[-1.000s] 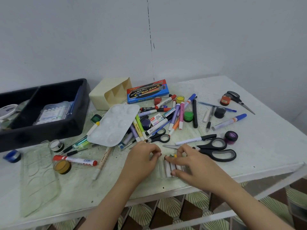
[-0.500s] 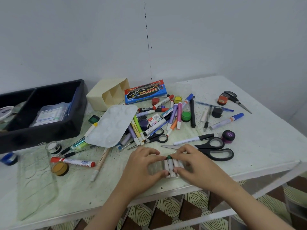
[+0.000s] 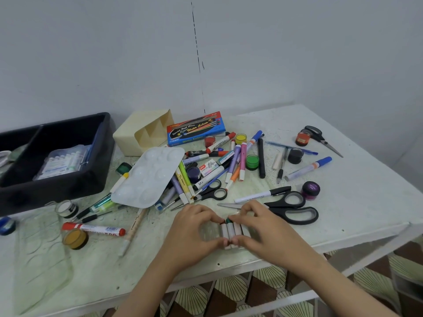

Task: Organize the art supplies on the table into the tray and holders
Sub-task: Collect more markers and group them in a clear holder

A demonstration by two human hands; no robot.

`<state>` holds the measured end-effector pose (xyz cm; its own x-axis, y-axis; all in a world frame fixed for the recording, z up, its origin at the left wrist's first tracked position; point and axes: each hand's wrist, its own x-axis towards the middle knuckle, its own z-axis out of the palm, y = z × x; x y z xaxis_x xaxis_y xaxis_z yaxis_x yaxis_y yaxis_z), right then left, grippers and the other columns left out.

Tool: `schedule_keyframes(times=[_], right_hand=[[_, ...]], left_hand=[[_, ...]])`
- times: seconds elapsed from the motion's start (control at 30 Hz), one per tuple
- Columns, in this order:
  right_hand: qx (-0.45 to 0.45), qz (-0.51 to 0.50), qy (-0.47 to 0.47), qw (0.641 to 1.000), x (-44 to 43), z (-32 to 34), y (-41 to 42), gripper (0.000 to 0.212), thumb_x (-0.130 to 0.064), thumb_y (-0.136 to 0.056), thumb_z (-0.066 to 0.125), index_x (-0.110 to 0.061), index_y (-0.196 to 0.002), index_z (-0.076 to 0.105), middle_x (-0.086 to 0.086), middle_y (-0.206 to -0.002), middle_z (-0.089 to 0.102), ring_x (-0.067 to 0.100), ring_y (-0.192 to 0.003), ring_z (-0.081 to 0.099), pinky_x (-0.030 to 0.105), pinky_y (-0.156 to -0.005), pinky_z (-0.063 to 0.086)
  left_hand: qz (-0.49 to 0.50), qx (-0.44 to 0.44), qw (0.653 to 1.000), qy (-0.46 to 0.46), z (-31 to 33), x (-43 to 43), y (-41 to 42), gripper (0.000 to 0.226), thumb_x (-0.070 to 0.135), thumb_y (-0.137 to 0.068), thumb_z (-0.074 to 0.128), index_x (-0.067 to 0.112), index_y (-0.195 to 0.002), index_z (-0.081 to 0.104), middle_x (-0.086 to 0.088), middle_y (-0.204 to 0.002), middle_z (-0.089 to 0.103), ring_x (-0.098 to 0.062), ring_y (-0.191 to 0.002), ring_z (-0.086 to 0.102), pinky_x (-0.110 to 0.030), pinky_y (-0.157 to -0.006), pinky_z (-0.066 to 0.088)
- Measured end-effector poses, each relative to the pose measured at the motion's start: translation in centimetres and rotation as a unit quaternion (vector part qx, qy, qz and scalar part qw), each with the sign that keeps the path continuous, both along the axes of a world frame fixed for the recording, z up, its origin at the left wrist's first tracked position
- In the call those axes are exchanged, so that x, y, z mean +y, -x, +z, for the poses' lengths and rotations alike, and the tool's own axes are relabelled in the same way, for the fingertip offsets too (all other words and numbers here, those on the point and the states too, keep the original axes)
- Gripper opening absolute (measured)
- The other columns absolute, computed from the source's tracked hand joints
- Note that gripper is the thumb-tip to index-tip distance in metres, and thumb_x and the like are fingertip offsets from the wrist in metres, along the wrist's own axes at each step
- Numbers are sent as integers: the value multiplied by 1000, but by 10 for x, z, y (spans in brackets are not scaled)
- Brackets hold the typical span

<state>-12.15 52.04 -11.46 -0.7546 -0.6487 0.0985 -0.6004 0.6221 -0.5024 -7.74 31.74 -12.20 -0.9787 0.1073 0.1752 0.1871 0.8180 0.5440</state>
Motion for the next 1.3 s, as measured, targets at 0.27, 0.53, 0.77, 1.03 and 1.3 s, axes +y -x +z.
schedule_keyframes(times=[0.27, 0.53, 0.77, 1.03, 1.3], right_hand=[[-19, -4, 22, 1000, 3, -1, 4, 57, -55, -85, 55, -35, -137, 44, -25, -115, 36, -3, -99, 46, 19, -84, 43], [5, -68, 39, 997, 14, 23, 39, 34, -42, -94, 48, -35, -126, 54, -18, -105, 44, -7, -79, 48, 10, -65, 38], [100, -243, -112, 958, 33, 35, 128, 38, -38, -94, 50, -13, -122, 58, 8, -118, 47, 22, -109, 47, 30, -73, 36], [97, -228, -209, 946, 37, 31, 158, 46, -47, -87, 57, -20, -124, 54, 8, -126, 47, 26, -117, 40, 34, -92, 35], [81, -205, -186, 957, 37, 31, 162, 42, -44, -88, 57, -30, -127, 50, -7, -126, 56, 19, -108, 40, 29, -78, 26]], left_hand=[[-3, 13, 1000, -9, -1, -1, -1, 46, 70, -65, 58, 39, -98, 66, 27, -99, 53, 5, -104, 42, -13, -85, 30], [45, 33, 997, -56, 11, -2, 26, 12, 38, -84, 60, 41, -96, 63, 29, -97, 57, 7, -103, 46, -14, -88, 32], [65, 104, 992, -10, 39, 3, 94, 17, 16, -87, 61, 18, -101, 70, 6, -100, 68, -7, -95, 50, -21, -83, 34], [86, 154, 978, 114, 38, 3, 177, 22, 16, -83, 61, 16, -104, 69, -4, -107, 63, -24, -103, 51, -27, -80, 28], [89, 37, 966, 240, 45, 24, 238, 25, 27, -89, 52, 20, -101, 73, -8, -129, 52, -26, -122, 39, -35, -100, 28]])
